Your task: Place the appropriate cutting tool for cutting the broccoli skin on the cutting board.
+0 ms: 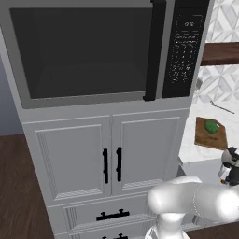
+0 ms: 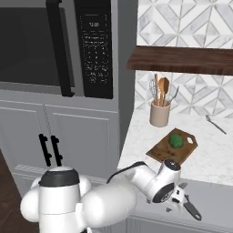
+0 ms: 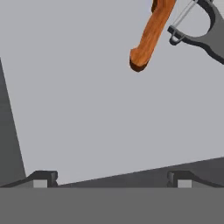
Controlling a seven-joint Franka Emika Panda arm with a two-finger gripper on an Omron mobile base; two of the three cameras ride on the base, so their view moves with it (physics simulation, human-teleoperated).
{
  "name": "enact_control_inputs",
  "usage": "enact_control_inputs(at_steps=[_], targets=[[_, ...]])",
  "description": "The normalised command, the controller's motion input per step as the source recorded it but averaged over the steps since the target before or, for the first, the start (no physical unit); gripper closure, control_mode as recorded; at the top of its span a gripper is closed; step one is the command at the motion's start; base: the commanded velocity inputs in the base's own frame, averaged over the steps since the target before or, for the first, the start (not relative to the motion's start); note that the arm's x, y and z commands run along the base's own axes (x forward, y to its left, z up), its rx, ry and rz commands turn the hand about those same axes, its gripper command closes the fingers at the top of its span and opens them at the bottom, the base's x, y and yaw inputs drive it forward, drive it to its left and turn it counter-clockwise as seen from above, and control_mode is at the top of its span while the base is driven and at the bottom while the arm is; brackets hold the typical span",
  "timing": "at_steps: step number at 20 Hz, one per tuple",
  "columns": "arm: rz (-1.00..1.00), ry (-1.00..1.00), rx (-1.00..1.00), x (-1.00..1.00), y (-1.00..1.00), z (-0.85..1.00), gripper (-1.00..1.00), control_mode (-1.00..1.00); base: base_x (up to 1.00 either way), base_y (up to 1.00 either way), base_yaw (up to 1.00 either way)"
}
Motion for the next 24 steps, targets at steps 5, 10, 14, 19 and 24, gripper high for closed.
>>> enact_control_inputs(at_steps=[5,10,14,19,24], targets=[[-0.15,-0.09,0.03,0.21,-0.2,-0.01,-1.0,-1.0,0.0,0.0,0.0],[-0.13,0.0,0.0,0.16,-0.05,-0.19,-1.0,-1.0,0.0,0.0,0.0],[-0.11,0.0,0.0,0.26,0.0,-0.18,-1.0,-1.0,0.0,0.0,0.0],[-0.08,0.0,0.0,0.18,0.0,-0.34,-1.0,-1.0,0.0,0.0,0.0],[-0.02,-0.02,0.0,0.27,0.0,-0.38,-1.0,-1.0,0.0,0.0,0.0]])
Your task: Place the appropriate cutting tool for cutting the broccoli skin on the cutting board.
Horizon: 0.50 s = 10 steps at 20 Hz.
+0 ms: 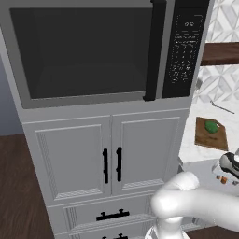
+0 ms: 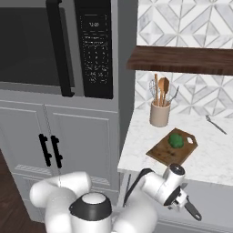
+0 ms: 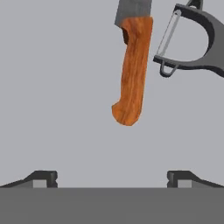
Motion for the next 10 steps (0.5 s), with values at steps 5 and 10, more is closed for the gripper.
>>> enact_control_inputs(at_steps=[5,10], targets=[[0.0,-0.01,0.0,0.32,-0.05,-0.22,-1.0,-1.0,0.0,0.0,0.0],[0.0,0.0,-0.02,0.17,-0.22,-0.32,-1.0,-1.0,0.0,0.0,0.0]])
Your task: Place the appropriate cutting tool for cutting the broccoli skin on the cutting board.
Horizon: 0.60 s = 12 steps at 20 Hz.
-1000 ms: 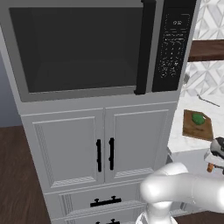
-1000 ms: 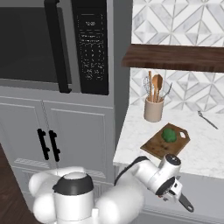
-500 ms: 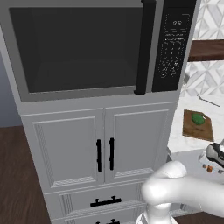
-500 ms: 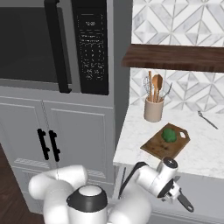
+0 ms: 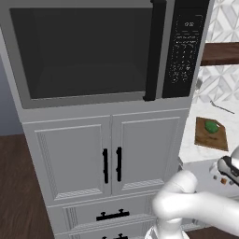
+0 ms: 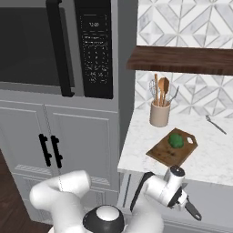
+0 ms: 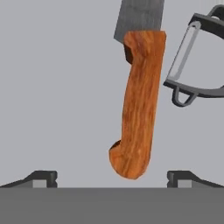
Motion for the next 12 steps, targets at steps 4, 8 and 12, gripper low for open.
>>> enact_control_inputs(at_steps=[4,8,12], targets=[[0.0,0.0,-0.03,0.12,-0.17,-0.35,-1.0,-1.0,0.0,0.0,0.0],[0.0,0.0,-0.03,0.34,-0.11,-0.19,-1.0,-1.0,0.0,0.0,0.0],[0.0,0.0,-0.03,0.24,-0.14,-0.15,-1.0,-1.0,0.0,0.0,0.0]])
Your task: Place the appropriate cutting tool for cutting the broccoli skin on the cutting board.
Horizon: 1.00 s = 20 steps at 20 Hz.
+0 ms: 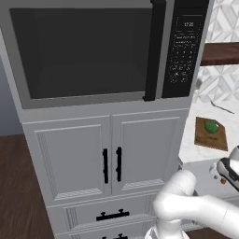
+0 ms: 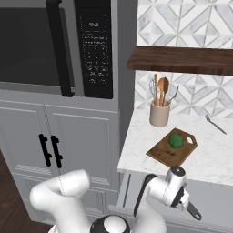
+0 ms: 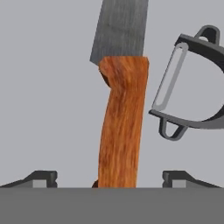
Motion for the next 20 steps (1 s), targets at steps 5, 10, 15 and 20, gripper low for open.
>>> enact_control_inputs(at_steps=[5,10,15,20], targets=[[0.0,-0.02,-0.01,0.01,0.0,-0.38,1.0,-1.0,0.0,0.0,0.0],[0.0,-0.03,-0.01,-0.01,-0.04,-0.31,1.0,-1.0,0.0,0.0,0.0],[0.0,0.0,-0.01,-0.36,-0.01,-0.13,1.0,-1.0,0.0,0.0,0.0],[0.0,0.0,0.0,-0.38,0.0,0.13,1.0,-1.0,0.0,0.0,0.0]])
